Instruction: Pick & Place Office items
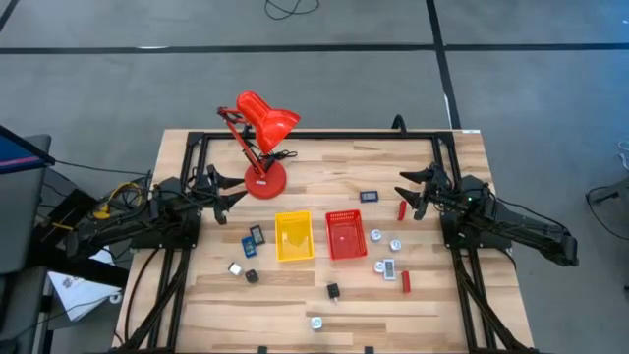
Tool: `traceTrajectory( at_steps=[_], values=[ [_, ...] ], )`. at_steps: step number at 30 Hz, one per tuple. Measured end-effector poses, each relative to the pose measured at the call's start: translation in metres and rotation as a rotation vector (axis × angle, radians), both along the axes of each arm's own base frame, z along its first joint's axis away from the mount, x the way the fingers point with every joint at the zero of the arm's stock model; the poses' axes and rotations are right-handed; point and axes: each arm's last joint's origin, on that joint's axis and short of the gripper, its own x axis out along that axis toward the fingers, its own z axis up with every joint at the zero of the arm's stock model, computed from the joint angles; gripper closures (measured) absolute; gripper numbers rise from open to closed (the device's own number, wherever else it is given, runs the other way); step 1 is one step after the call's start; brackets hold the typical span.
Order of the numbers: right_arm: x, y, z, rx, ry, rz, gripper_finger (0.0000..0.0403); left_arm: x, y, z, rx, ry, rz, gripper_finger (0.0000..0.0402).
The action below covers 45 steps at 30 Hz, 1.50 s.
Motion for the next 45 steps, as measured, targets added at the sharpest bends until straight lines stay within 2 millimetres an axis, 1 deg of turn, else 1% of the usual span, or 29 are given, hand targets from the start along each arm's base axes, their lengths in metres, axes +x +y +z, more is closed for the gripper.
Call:
traceTrajectory(
  at_steps=[15,19,29,45],
  values=[
    [0.0,0.0,0.0,0.0,0.0,0.0,0.0147,0.0,0.0,0.0001,0.0,0.0,0.0,0.0215],
    [0.0,0.0,0.0,0.044,-0.018,-0.001,0.0147,0.0,0.0,0.0,0.0,0.0,0.0,0.0215],
    [0.0,0.0001,0.0002,0.067,-0.031,-0.001,0.0147,0.0,0.0,0.0001,0.0,0.0,0.0,0.0215],
    [0.0,0.0001,0.0,0.057,-0.024,-0.001,0.0147,0.0,0.0,0.0001,0.0,0.0,0.0,0.0215]
  ],
)
